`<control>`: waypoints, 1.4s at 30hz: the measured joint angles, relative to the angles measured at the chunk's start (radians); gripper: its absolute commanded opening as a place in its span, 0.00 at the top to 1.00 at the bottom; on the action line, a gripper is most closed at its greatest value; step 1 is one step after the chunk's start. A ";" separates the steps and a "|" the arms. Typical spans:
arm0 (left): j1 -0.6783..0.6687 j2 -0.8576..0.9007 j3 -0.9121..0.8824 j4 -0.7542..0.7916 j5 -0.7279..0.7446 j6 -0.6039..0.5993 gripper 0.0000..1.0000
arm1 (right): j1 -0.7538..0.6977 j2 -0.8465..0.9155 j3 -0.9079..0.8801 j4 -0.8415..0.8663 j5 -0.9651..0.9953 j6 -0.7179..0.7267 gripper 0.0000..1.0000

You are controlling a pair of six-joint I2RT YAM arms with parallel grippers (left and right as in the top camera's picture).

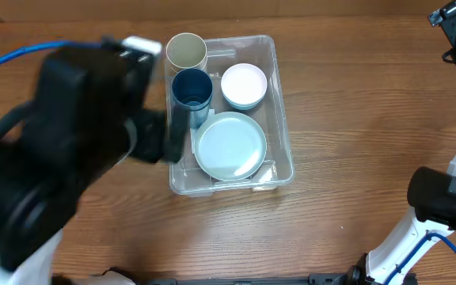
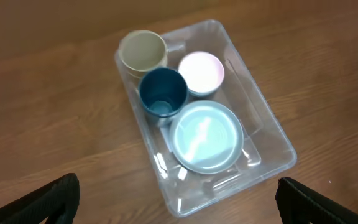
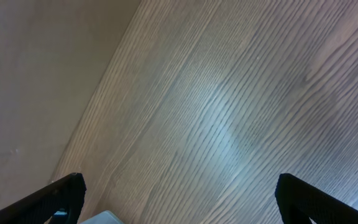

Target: Pack container

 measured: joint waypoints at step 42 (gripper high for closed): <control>0.535 -1.478 -2.391 1.629 0.307 0.073 0.00 | 0.000 0.000 0.000 0.000 0.000 0.001 0.00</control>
